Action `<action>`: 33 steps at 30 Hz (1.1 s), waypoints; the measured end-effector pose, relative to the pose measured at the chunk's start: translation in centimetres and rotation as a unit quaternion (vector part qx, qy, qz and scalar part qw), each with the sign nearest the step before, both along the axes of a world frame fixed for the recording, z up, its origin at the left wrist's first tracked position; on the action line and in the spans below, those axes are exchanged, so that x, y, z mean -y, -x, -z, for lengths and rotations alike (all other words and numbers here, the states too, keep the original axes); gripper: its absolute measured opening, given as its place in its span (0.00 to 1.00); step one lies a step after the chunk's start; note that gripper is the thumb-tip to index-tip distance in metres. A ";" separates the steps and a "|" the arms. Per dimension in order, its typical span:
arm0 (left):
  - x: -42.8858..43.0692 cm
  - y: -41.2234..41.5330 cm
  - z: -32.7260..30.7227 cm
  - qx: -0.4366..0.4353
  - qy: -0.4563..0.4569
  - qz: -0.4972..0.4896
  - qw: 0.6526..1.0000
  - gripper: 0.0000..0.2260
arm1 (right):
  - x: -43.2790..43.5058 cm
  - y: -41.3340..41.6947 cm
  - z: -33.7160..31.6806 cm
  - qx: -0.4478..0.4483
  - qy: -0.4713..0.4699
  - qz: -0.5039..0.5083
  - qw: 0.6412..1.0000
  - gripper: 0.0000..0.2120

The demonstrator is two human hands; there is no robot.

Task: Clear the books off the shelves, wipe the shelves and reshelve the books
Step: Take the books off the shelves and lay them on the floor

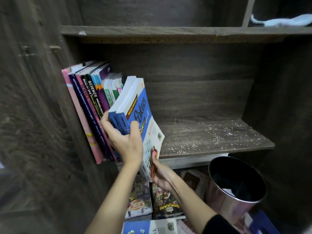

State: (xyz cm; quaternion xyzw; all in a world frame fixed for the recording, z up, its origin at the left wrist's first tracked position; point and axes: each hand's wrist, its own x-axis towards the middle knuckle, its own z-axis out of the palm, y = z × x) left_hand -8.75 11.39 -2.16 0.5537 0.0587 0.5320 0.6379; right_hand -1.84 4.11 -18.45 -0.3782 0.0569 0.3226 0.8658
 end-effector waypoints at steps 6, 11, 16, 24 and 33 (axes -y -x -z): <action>-1.3 1.6 -1.3 0.095 0.065 0.042 0.993 0.20 | 2.6 2.6 -0.9 0.058 -0.033 0.015 0.998 0.19; -2.0 2.6 -2.6 0.058 0.156 0.108 0.980 0.14 | 7.6 4.4 -4.1 0.123 -0.143 0.029 0.982 0.41; -1.3 3.7 -2.9 0.032 0.150 0.189 0.970 0.11 | 15.1 5.0 -6.6 0.187 -0.074 0.077 0.977 0.46; 1.6 5.0 -2.3 -0.019 0.141 0.262 0.954 0.14 | 20.8 7.9 -9.4 0.296 0.239 -0.024 0.924 0.30; 0.7 4.0 8.1 -0.178 0.196 0.335 0.904 0.22 | 20.4 11.6 1.2 0.210 0.282 -0.029 0.936 0.35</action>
